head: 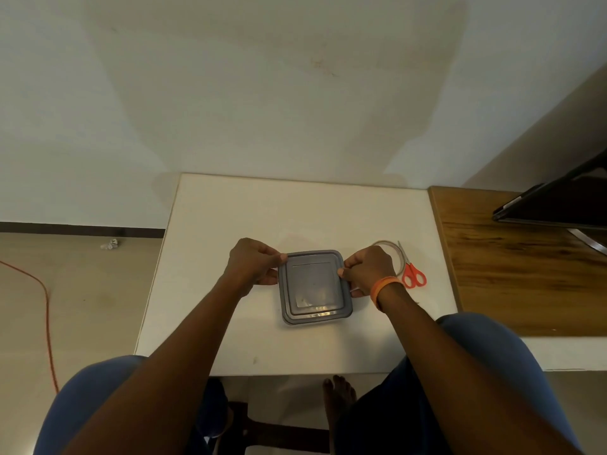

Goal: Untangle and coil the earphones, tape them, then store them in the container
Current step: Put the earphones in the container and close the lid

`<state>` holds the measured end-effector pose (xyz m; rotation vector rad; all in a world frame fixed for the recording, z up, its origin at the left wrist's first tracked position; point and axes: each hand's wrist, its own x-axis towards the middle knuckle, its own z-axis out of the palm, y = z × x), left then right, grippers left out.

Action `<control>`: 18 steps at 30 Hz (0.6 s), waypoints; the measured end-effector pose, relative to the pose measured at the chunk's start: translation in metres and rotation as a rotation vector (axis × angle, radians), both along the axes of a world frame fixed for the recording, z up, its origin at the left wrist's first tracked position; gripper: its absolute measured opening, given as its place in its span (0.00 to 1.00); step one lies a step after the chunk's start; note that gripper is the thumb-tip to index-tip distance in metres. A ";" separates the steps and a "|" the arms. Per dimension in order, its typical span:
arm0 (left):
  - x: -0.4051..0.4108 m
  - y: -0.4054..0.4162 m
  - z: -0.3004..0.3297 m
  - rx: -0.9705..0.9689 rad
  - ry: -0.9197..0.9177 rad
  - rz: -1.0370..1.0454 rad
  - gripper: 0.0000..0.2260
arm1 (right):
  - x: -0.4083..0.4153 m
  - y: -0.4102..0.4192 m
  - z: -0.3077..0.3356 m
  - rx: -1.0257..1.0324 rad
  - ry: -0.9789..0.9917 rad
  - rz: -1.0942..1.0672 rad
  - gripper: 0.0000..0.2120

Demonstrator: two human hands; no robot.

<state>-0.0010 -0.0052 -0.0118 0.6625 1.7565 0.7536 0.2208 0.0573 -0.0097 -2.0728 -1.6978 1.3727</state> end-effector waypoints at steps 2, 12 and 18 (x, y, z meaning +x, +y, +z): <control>0.002 0.001 -0.001 0.012 0.010 -0.025 0.07 | 0.000 -0.001 -0.001 0.007 -0.008 0.001 0.04; 0.014 -0.003 -0.004 0.146 0.271 -0.051 0.07 | 0.000 -0.004 -0.001 -0.014 0.050 -0.057 0.05; 0.008 -0.003 0.002 -0.066 0.026 -0.044 0.21 | 0.004 -0.002 -0.006 0.028 0.129 -0.231 0.05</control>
